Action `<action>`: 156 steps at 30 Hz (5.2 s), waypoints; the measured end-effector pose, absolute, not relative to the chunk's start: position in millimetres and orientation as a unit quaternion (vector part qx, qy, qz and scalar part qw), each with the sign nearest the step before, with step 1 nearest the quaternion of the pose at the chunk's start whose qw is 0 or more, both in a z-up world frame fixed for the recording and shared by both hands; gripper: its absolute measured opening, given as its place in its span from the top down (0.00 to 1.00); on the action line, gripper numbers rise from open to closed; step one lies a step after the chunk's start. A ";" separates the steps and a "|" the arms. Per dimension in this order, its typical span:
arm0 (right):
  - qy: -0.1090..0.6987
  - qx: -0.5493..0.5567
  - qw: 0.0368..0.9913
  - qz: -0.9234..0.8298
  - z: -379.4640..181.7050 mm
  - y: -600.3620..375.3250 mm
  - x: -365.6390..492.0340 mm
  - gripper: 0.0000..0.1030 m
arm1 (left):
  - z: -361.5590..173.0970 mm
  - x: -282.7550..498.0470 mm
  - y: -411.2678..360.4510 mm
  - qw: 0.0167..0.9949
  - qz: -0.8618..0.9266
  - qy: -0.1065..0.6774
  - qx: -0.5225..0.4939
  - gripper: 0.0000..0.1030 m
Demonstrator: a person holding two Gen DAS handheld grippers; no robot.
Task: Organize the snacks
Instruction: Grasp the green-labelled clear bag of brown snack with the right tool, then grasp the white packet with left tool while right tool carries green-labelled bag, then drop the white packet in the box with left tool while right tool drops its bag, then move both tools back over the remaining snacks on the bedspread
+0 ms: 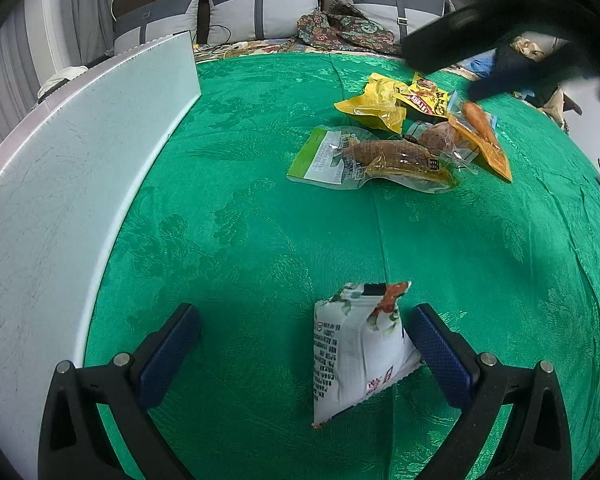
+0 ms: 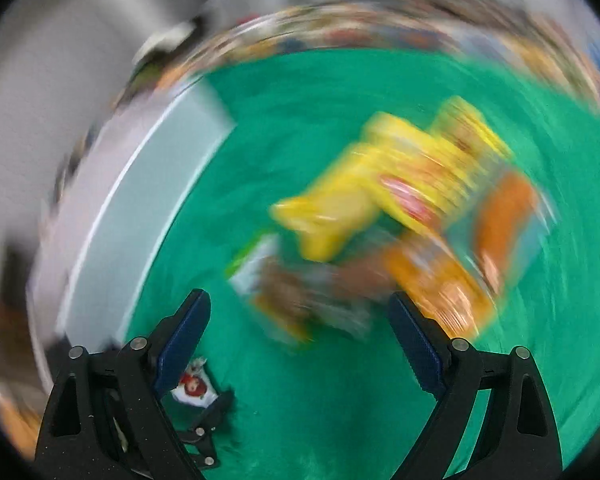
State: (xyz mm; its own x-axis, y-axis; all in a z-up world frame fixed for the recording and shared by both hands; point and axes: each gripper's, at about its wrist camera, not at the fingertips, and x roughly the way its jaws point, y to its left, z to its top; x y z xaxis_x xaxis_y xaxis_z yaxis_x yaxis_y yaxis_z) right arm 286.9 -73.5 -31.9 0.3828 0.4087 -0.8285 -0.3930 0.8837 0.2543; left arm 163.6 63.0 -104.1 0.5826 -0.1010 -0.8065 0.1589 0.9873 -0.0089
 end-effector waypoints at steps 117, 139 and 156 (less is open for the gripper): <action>0.454 0.076 0.811 0.360 23.0 136.1 159.8 0.33 | -7.5 72.4 389.2 0.884 0.157 0.394 -0.196 0.10; 0.424 0.018 0.899 -0.107 -111.3 -269.1 129.3 0.27 | -62.8 149.7 13.1 0.877 -0.121 0.466 -0.004 0.00; 0.416 0.056 0.902 -0.103 -118.7 -287.5 130.5 0.15 | -104.5 195.3 -10.1 0.885 -0.106 0.450 0.048 0.00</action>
State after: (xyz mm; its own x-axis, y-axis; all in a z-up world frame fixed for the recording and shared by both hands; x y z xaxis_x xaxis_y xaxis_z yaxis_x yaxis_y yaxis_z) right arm 130.5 -287.5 -118.7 0.6326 -0.1383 -0.7620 0.2316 0.9727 0.0158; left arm 195.3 -10.1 -104.5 0.5717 -0.1440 -0.8077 0.2310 0.9729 -0.0099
